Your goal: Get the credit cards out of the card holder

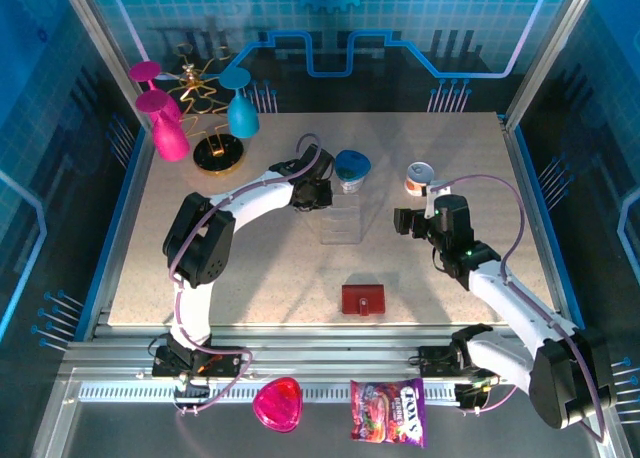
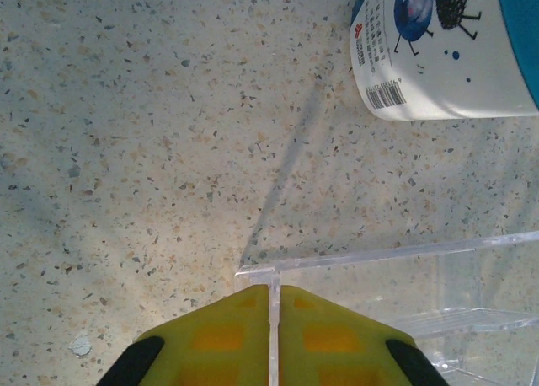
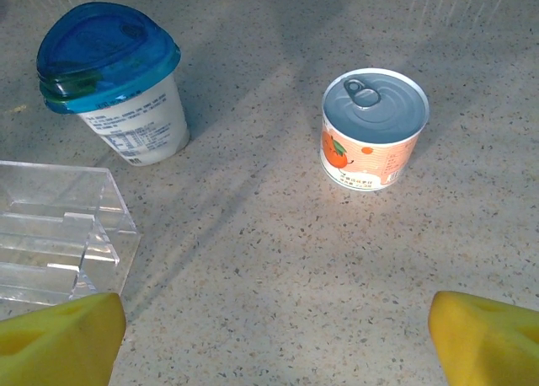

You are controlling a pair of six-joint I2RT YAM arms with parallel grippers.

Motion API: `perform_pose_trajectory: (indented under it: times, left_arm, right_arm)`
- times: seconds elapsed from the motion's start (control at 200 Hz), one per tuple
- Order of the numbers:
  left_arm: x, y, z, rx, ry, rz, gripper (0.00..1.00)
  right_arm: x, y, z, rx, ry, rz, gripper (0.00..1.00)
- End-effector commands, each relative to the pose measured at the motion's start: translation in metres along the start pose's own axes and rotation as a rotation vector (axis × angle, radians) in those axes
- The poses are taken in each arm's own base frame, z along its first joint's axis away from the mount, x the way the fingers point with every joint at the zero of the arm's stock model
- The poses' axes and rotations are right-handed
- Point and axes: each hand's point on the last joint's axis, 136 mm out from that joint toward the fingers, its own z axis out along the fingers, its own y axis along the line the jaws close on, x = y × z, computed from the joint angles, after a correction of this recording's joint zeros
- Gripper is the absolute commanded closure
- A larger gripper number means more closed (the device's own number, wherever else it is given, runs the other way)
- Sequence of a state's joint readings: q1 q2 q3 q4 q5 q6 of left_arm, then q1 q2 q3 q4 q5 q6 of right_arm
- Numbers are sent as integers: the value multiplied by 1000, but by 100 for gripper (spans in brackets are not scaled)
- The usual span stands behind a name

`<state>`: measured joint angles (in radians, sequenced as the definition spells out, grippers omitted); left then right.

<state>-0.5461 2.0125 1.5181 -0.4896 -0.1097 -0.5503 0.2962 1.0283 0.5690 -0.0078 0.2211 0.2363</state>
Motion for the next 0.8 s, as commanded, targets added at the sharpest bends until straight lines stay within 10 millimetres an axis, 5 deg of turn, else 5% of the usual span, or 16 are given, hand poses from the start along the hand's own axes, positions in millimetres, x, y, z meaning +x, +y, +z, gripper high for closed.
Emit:
perform_pose_trajectory:
  times: [0.0, 0.435, 0.795]
  left_arm:
    - [-5, -6, -6, 3, -18, 4, 91]
    - [-6, -7, -18, 18, -31, 9, 86]
    - [-5, -11, -43, 64, -63, 22, 83]
  right_arm:
    - [-2, 4, -5, -11, -12, 13, 6]
    - [4, 22, -12, -112, 73, 56, 7]
    - [31, 52, -28, -210, 245, 112, 10]
